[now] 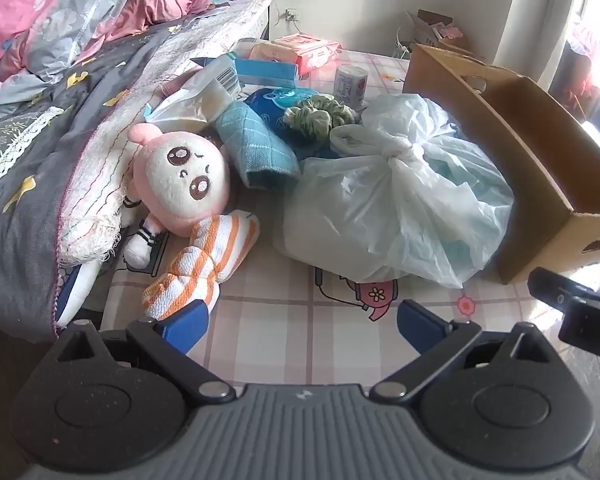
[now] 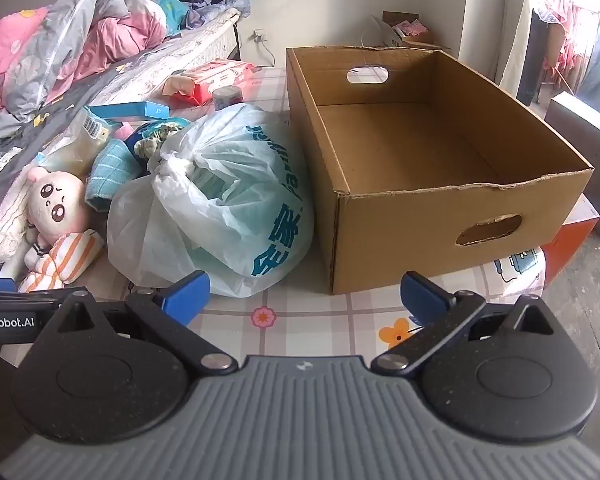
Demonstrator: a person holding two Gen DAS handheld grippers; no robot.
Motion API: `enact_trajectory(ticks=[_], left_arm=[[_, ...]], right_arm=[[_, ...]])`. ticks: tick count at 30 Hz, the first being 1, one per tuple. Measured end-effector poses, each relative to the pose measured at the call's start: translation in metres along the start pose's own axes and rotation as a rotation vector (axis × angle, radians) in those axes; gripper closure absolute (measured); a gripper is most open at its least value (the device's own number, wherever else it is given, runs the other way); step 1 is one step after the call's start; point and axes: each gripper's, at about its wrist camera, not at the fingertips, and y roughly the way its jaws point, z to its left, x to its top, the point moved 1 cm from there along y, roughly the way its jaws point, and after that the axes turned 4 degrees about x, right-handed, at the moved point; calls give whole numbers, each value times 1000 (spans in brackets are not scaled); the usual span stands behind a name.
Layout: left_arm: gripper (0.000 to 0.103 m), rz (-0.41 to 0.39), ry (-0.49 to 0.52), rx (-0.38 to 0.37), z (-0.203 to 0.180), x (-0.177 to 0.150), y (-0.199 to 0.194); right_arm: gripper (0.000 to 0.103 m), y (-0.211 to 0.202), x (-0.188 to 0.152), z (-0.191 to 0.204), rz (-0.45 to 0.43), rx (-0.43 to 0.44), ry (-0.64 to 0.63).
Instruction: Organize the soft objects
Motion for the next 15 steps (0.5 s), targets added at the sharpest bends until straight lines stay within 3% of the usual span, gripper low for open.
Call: enact_trajectory(ticks=[15], left_arm=[[2, 8, 33, -24, -9, -2, 3]], right_arm=[[1, 0, -1, -3, 13, -12, 6]])
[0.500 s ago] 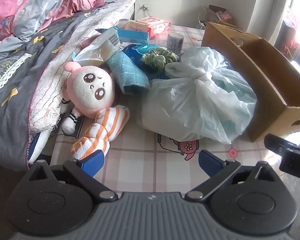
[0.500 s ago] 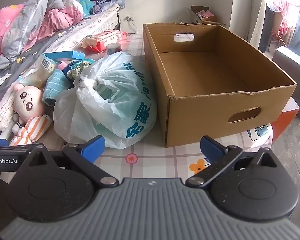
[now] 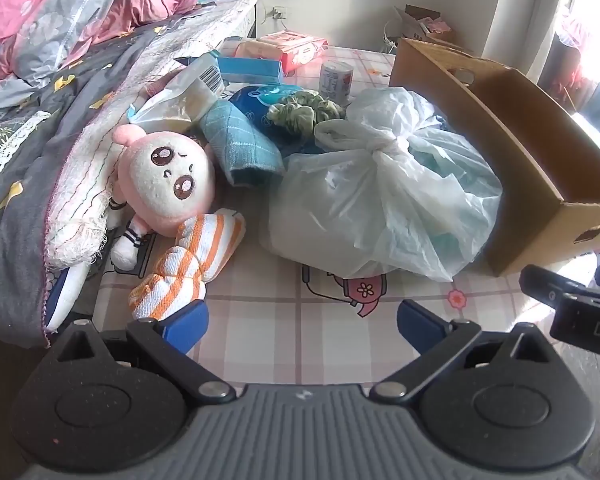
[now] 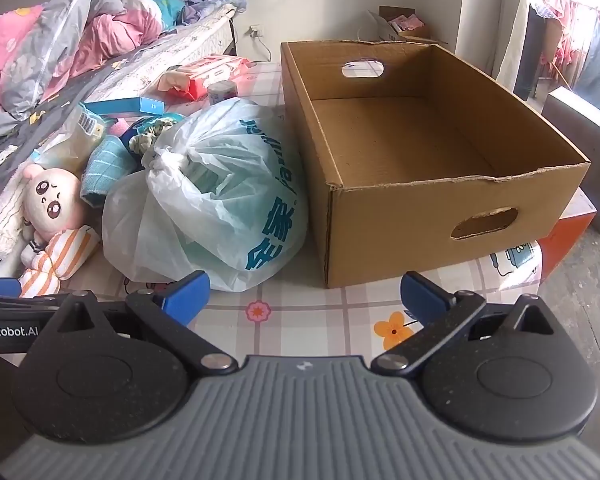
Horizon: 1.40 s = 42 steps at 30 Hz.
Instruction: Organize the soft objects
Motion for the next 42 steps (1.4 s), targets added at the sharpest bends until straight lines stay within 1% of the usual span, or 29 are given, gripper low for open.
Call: enact_trajectory(ticks=[20, 42], left_arm=[[2, 2, -12, -4, 5, 2, 0], [2, 1, -14, -1, 7, 4, 0]], right_arm=[[1, 2, 2, 5, 2, 3, -21], [1, 3, 3, 5, 3, 4, -16]])
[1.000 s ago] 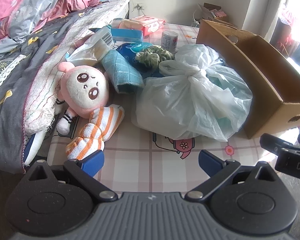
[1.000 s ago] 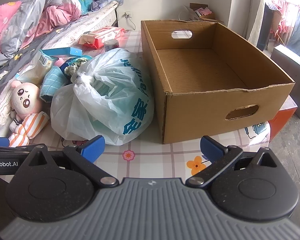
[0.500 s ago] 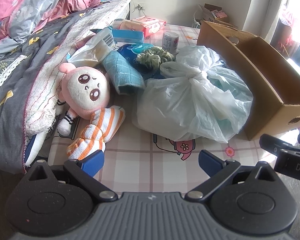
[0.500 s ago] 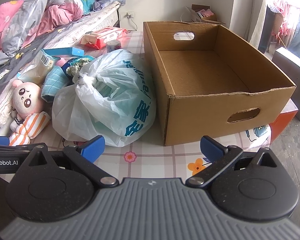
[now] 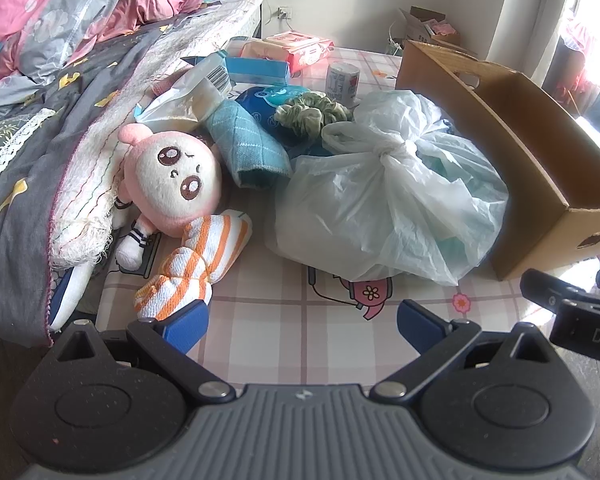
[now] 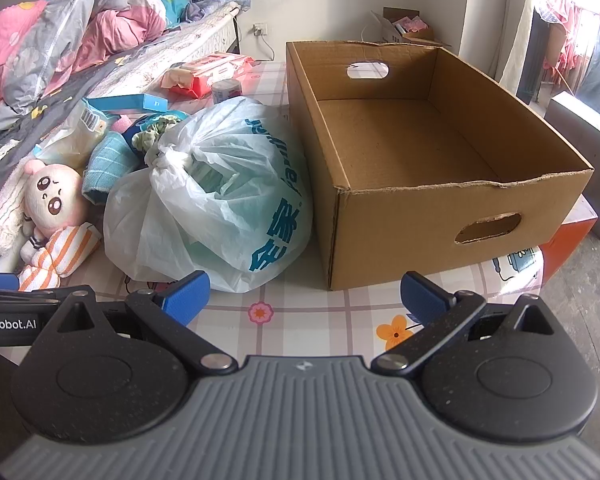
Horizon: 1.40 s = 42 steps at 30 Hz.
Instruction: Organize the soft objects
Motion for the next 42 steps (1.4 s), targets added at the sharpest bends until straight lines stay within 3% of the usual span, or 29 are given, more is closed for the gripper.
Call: enact_trajectory(ticks=[42], left_arm=[[2, 2, -11, 14, 8, -9, 5]], right_arm=[[1, 6, -5, 1, 12, 19, 18]])
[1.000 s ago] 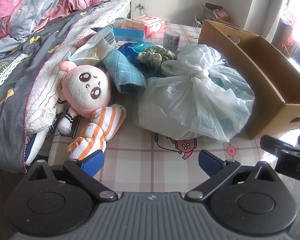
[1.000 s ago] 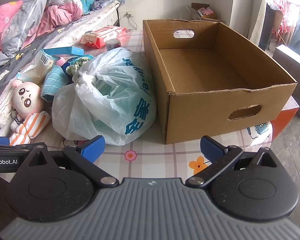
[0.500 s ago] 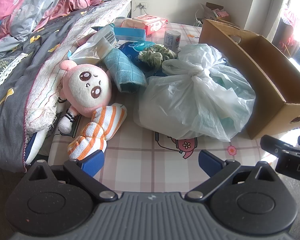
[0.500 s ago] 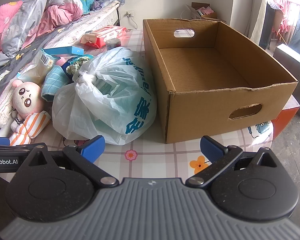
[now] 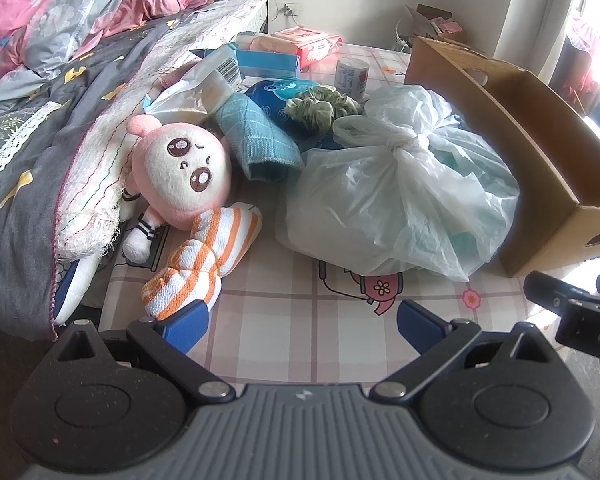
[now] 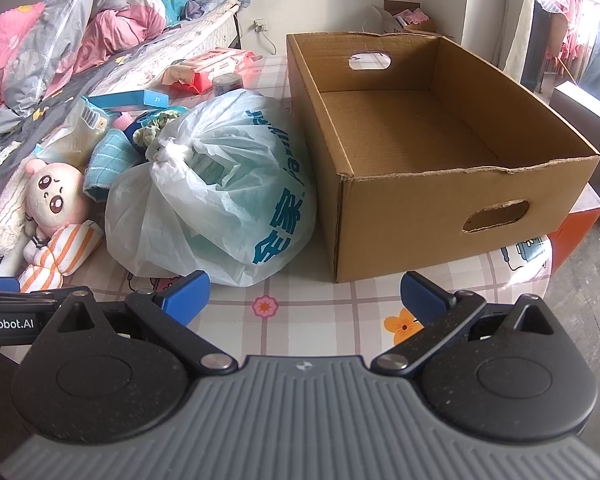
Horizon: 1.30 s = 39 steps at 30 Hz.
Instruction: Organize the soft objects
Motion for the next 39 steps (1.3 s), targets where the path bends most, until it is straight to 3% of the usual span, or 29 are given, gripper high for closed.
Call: enact_trajectory(ticks=[6, 12, 18, 24, 29, 33, 39], left_arm=[[2, -31, -13, 24, 8, 8, -6], [2, -95, -38, 73, 30, 26, -13], [2, -158, -63, 144, 59, 43, -14], [2, -234, -131, 74, 86, 76, -15], [7, -258, -176, 31, 95, 116, -9], [8, -289, -228, -40, 97, 143, 5], [28, -267, -237, -100, 80, 177, 38]], right_arm=[[1, 1, 4, 2, -5, 24, 3], [1, -5, 25, 15, -87, 65, -55], [1, -2, 54, 37, -148, 177, -100], [1, 4, 101, 65, -167, 290, -215], [1, 3, 170, 76, -226, 401, -342], [1, 32, 232, 81, -186, 509, -420], [2, 120, 313, 92, 49, 822, -411]])
